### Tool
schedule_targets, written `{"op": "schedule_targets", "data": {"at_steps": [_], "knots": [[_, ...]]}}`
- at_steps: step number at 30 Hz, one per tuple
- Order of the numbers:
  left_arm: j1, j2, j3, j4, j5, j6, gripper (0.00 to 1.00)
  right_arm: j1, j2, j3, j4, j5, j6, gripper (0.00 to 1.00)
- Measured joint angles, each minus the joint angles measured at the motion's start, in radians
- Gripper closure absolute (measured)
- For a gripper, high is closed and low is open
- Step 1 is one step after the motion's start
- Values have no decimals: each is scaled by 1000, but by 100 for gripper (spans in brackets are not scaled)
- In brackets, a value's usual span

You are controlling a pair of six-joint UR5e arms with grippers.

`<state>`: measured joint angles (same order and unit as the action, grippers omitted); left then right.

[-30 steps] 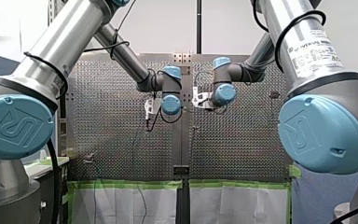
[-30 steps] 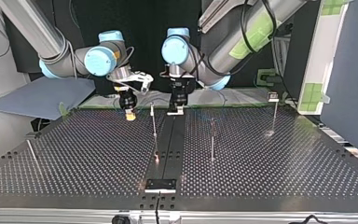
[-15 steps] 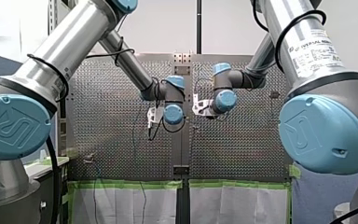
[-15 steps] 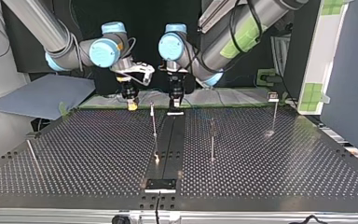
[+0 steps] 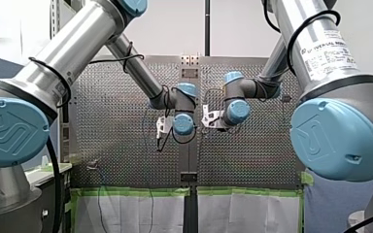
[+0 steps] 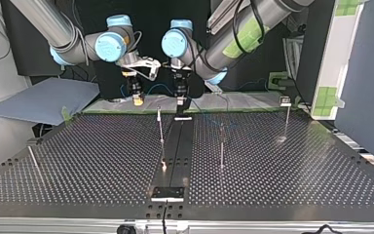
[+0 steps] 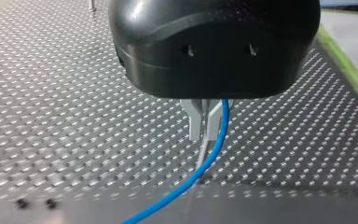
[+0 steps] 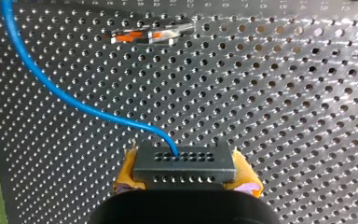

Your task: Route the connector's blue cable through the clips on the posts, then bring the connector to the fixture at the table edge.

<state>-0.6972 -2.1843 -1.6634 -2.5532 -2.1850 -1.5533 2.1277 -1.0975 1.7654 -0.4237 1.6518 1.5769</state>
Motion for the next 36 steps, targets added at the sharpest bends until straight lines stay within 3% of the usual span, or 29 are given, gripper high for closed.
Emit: {"op": "schedule_targets", "data": {"at_steps": [8,21,36], "knots": [[-15,-26,0,15,0,-7,100,-14,0,19,-17,18,3,100],[-12,-91,27,23,10,-13,100,-34,3,26,-51,18,5,100],[-8,-97,73,12,19,-18,100,-50,10,36,-77,14,13,100]]}}
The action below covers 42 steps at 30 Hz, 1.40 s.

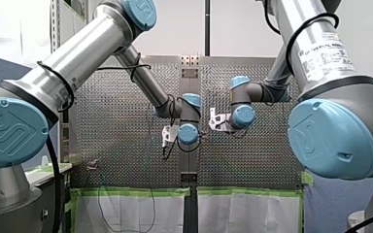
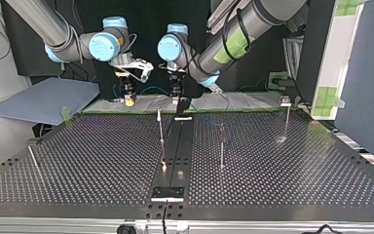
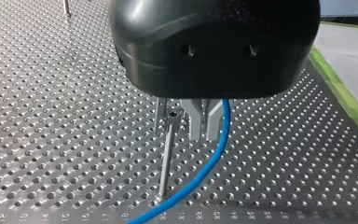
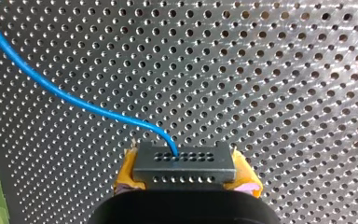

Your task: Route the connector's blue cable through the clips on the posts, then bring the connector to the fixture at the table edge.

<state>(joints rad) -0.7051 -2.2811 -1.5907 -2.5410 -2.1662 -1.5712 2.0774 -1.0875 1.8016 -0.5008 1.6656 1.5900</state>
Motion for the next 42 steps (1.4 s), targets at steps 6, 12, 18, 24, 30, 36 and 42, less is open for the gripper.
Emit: {"op": "schedule_targets", "data": {"at_steps": [6,12,18,24,30,36,42], "knots": [[2,0,16,-1,1,-7,100,-19,10,1,-19,-15,11,100],[7,-1,20,-1,8,-11,100,-44,33,-6,-38,-43,18,100],[9,-34,51,-21,22,-32,100,-58,41,-20,-40,-73,20,100],[15,-57,90,-41,34,-47,100,-65,43,-37,-24,-91,22,100],[26,-60,101,-49,49,-53,100,-72,44,-42,-26,-95,26,100],[44,-60,106,-52,72,-59,100,-80,45,-50,-23,-95,26,100],[61,-60,126,-82,98,-62,100,-84,46,-53,-24,-92,26,100]]}}
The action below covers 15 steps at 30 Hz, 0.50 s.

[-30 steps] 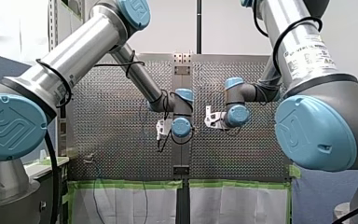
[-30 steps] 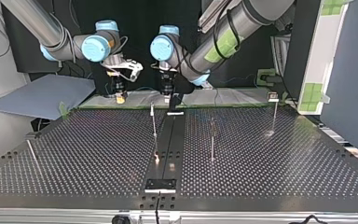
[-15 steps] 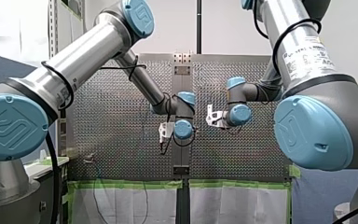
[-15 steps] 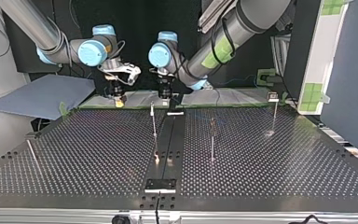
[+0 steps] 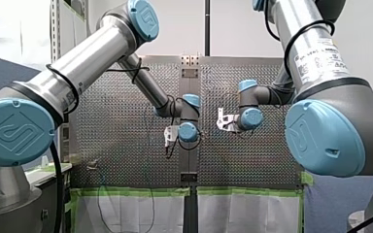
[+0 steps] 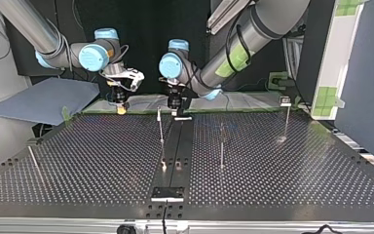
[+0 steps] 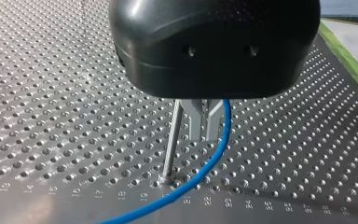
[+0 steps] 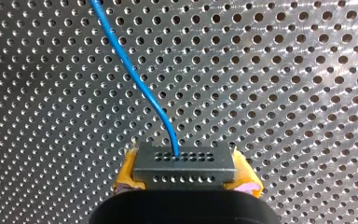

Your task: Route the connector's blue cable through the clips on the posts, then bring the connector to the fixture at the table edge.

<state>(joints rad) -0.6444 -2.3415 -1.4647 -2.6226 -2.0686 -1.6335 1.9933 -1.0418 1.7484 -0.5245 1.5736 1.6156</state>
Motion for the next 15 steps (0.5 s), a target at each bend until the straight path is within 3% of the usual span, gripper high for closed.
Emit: {"op": "schedule_targets", "data": {"at_steps": [15], "knots": [[11,-40,29,-16,31,-26,100,0,1,-3,1,-1,-3,100]]}}
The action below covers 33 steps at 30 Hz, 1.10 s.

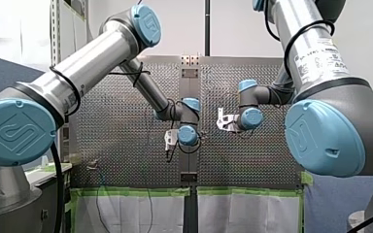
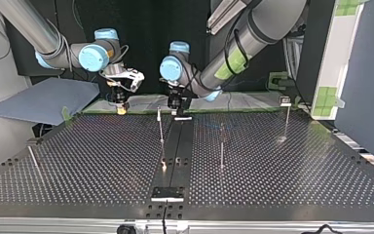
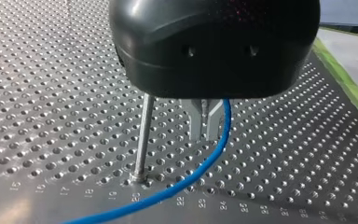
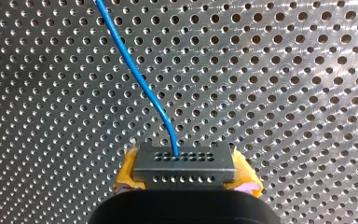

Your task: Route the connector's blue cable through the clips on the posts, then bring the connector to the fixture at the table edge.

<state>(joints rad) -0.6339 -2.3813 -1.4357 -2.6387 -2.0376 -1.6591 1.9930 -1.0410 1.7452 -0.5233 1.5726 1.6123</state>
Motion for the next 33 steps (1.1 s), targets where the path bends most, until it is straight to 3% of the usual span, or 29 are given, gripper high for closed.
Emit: {"op": "schedule_targets", "data": {"at_steps": [15,33], "knots": [[18,-10,71,-67,14,1,100,-7,2,-1,-5,6,0,100],[21,-24,75,-73,27,7,100,-12,17,-1,-7,12,1,100]]}}
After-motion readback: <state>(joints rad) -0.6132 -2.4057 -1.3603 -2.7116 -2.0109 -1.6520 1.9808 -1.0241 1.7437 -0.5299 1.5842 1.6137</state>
